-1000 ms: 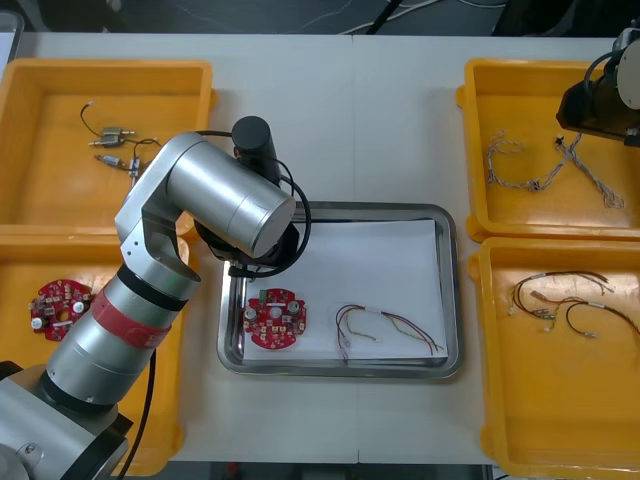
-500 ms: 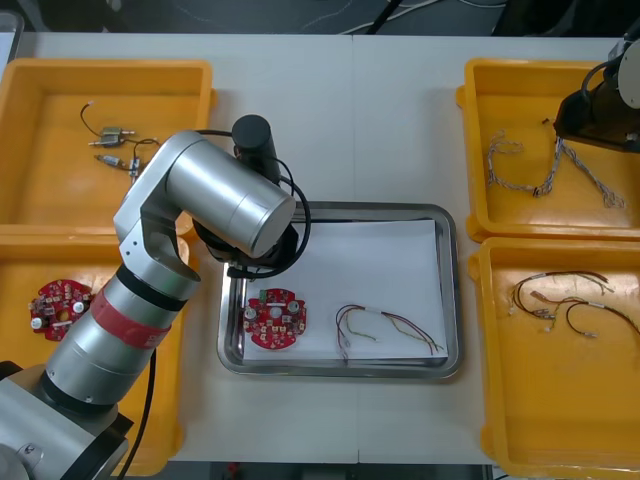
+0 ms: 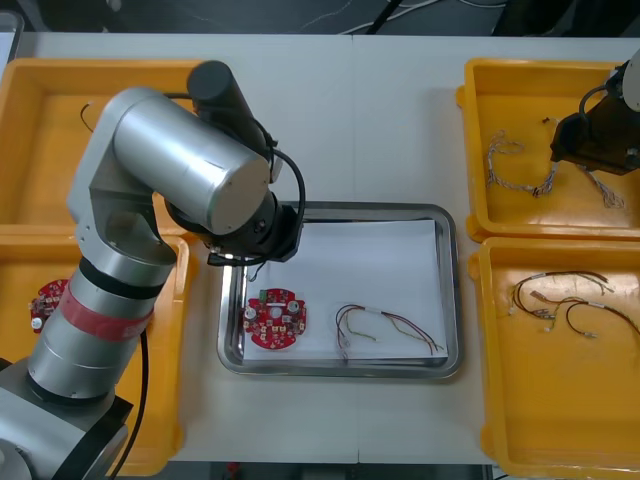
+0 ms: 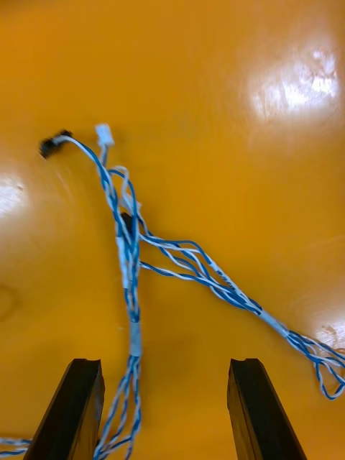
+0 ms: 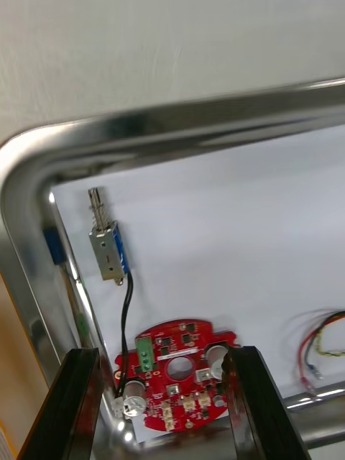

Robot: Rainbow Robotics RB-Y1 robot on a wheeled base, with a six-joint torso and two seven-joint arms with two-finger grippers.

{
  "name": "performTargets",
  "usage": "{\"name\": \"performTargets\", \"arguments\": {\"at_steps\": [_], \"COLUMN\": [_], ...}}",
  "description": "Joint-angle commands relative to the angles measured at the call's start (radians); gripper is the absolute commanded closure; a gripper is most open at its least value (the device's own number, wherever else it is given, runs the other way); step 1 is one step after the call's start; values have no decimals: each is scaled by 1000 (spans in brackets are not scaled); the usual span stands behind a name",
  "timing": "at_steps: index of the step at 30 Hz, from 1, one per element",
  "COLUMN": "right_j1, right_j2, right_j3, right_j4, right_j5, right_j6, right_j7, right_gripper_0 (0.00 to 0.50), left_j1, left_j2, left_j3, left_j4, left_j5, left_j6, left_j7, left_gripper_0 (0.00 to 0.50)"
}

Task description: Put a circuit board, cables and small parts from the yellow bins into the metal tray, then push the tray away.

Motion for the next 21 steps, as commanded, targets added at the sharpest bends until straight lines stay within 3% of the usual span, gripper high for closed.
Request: {"name": "performTargets", "arguments": {"at_steps": [1,10,21], "right_j1": [-91,-235,-243], "right_j2": [-40,-28,21], "right_j3": [-30,-31,-31], "right_j4": [69,290,326], "right_j5": [-15,-29,-3], "right_j6": [-9,-9,-32], "right_j7": [109,184,153], "right_gripper_0": [0,0,0], "left_j1": [-86,-112,-111], "left_j2": [39,226,398], "left_j3": [97,200,342], "left_j4": [-78,-77,3], "left_j5": [74,152,273], "left_j6": [9,9,9], "left_j7": [-18,-40,-78], "left_gripper_0": [0,0,0]}}
